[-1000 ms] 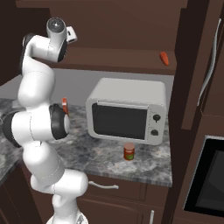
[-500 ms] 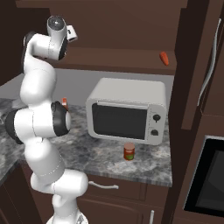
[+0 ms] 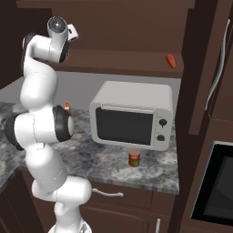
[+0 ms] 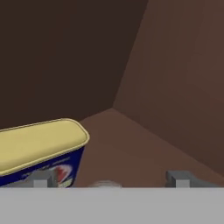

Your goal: Pick the cans from the counter and place them in their designated side in the cabinet.

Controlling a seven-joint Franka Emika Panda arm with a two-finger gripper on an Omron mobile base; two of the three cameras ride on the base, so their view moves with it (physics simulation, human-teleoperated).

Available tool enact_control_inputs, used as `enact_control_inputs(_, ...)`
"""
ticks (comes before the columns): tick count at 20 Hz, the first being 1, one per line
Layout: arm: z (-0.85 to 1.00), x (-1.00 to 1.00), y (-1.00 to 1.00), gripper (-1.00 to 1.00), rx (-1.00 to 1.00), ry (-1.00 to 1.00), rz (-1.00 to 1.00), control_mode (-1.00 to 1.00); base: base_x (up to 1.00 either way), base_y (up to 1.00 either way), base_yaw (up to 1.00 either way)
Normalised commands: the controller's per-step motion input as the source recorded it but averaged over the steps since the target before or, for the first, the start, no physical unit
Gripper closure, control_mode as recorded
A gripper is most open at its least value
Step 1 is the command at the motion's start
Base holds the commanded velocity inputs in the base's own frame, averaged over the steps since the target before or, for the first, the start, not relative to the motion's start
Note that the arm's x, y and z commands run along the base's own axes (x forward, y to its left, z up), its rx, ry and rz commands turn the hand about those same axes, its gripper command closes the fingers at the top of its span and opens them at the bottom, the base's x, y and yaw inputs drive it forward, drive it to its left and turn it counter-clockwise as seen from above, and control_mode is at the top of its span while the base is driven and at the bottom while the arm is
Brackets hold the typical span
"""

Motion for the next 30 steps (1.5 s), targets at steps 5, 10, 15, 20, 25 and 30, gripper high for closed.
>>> enact_control_inputs(5, 0.0, 0.15, 0.0, -1.0, 0.0, -0.11, 0.06, -1.0, 0.0, 0.0, 0.0)
enact_control_inputs(10, -0.13, 0.75, 0.0, -1.0, 0.0, -0.02, 0.04, -1.0, 0.0, 0.0, 0.0)
enact_control_inputs(15, -0.2, 0.88, 0.0, -1.0, 0.0, 0.0, 0.03, -1.0, 0.0, 0.0, 0.0)
enact_control_inputs(20, 0.0, -0.16, 0.0, -1.0, 0.0, -0.16, 0.11, -1.0, 0.0, 0.0, 0.0)
enact_control_inputs(25, 0.0, -0.46, 0.0, -1.0, -0.01, -0.2, 0.14, -1.0, 0.0, 0.0, 0.0)
enact_control_inputs(30, 0.0, -0.49, 0.0, -1.0, 0.0, -0.19, 0.14, -1.0, 0.0, 0.0, 0.0)
